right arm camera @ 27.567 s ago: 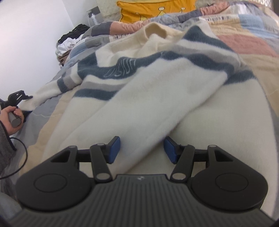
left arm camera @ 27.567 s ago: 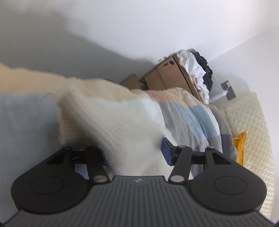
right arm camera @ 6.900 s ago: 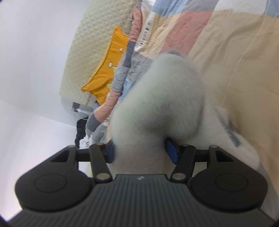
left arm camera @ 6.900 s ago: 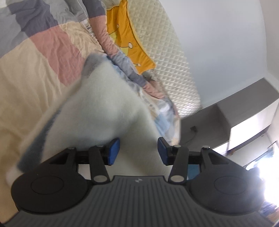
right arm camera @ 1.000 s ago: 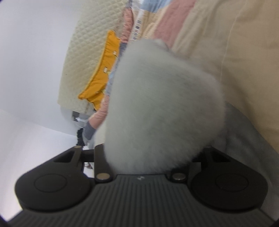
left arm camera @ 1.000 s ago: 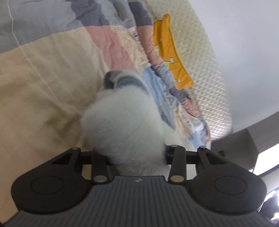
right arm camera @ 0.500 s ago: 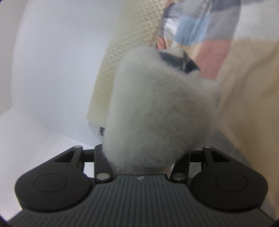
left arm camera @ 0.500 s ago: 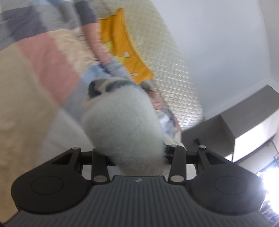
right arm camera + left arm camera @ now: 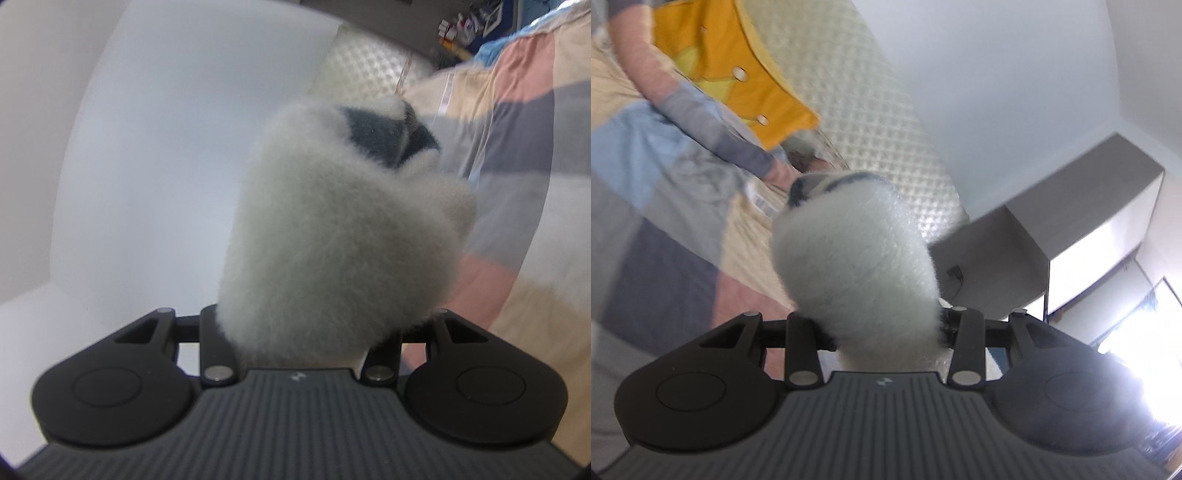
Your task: Fold large clothes
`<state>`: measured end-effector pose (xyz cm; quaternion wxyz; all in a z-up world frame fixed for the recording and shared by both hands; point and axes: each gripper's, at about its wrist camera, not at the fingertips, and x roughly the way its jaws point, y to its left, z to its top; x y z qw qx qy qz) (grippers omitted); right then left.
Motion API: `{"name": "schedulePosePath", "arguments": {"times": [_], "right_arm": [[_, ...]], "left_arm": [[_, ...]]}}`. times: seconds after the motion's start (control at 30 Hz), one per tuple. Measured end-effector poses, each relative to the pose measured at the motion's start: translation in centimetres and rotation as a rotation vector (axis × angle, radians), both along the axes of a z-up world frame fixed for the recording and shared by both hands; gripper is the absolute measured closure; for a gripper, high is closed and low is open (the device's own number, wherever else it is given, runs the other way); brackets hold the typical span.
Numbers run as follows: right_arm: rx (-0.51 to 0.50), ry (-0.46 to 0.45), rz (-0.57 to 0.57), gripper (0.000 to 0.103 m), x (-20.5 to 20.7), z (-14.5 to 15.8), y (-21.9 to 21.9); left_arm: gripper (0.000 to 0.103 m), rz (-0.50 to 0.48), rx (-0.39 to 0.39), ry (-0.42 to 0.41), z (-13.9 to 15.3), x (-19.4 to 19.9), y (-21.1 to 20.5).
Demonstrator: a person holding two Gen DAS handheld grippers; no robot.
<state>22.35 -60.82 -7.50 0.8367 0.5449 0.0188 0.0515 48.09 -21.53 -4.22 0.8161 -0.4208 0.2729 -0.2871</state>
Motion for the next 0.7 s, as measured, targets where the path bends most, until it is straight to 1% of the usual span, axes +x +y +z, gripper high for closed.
{"name": "schedulePosePath", "arguments": {"times": [0.07, 0.13, 0.2, 0.27, 0.4, 0.47, 0.5, 0.53, 0.57, 0.6, 0.7], "right_arm": [[0.002, 0.002, -0.028, 0.053, 0.5, -0.9, -2.5], [-0.017, 0.018, -0.055, 0.053, 0.6, -1.9, -4.3], [-0.036, 0.046, -0.075, 0.053, 1.3, -3.4, -5.7], [-0.033, 0.080, -0.084, 0.053, 2.1, -5.2, -6.8], [-0.058, 0.178, -0.075, 0.053, 3.4, -9.6, -7.6], [-0.044, 0.226, -0.071, 0.053, 3.9, -12.3, -7.8], [-0.035, 0.249, -0.070, 0.053, 4.0, -13.5, -7.8], [-0.023, 0.270, -0.071, 0.053, 3.8, -14.7, -7.6], [-0.013, 0.278, -0.070, 0.053, 3.7, -15.9, -7.6], [-0.009, 0.268, -0.073, 0.053, 3.5, -16.9, -7.4], [-0.040, 0.220, -0.078, 0.053, 2.7, -18.0, -6.5]], "left_arm": [[0.057, -0.020, 0.008, 0.021, -1.5, 1.3, -3.2], [0.057, -0.041, 0.034, 0.050, -3.4, 2.6, -5.6], [0.057, -0.056, 0.054, 0.081, -5.6, 3.6, -7.3], [0.057, -0.054, 0.072, 0.100, -7.8, 4.5, -8.5], [0.057, -0.053, 0.131, 0.157, -13.1, 5.6, -8.8], [0.057, -0.071, 0.187, 0.170, -15.5, 6.0, -9.0], [0.057, -0.081, 0.219, 0.161, -16.6, 6.4, -9.0], [0.056, -0.090, 0.244, 0.134, -17.4, 6.5, -9.0], [0.056, -0.095, 0.254, 0.105, -17.8, 6.2, -8.8], [0.056, -0.096, 0.251, 0.097, -18.2, 6.0, -8.4], [0.054, -0.095, 0.207, 0.127, -19.8, 5.7, -7.2]]}}
